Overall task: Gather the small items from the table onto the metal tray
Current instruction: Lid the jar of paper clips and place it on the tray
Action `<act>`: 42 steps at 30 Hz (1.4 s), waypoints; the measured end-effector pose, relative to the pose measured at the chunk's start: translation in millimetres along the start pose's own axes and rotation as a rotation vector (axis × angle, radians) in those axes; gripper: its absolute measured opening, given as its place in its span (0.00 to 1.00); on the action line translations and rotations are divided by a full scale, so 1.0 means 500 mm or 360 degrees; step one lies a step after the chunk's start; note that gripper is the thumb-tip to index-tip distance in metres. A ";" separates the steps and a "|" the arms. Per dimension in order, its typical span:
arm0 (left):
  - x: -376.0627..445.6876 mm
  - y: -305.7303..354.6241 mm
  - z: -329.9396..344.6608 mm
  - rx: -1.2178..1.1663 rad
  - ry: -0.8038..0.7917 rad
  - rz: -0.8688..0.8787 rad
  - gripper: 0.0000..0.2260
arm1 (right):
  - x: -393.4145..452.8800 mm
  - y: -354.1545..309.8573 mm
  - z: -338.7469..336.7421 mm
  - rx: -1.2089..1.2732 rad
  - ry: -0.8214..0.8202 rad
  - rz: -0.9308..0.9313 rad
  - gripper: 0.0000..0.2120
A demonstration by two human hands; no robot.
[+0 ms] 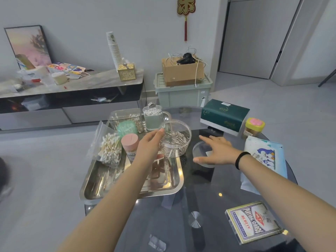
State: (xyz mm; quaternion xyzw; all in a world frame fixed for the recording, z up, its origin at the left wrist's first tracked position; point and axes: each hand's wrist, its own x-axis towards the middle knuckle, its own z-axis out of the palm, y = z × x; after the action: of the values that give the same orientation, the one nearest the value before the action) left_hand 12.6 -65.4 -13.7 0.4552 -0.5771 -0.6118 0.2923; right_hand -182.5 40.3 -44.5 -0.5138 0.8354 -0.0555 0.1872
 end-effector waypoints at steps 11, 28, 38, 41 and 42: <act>-0.015 -0.004 0.003 -0.0041 -0.0010 0.0067 0.14 | -0.018 -0.003 -0.055 0.0544 0.0396 -0.0149 0.39; -0.018 -0.007 0.036 -0.0348 -0.0392 -0.0070 0.25 | -0.053 -0.052 -0.073 0.1528 0.0633 -0.0306 0.28; -0.020 -0.007 0.034 -0.0568 -0.0653 -0.0084 0.19 | -0.058 -0.077 -0.046 0.1290 0.0446 -0.0486 0.30; -0.017 -0.007 0.033 -0.0543 -0.0711 -0.0068 0.18 | -0.058 -0.074 -0.049 0.1130 0.0429 -0.0510 0.32; -0.018 -0.005 0.032 -0.0525 -0.0742 -0.0055 0.17 | -0.058 -0.076 -0.048 0.1119 0.0404 -0.0512 0.32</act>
State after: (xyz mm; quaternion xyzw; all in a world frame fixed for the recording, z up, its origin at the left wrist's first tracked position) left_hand 2.2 -49.9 -15.6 0.2583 -0.5136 -0.7905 0.2115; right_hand -148.0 45.7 -4.4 -0.5317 0.6909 -0.4294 0.2359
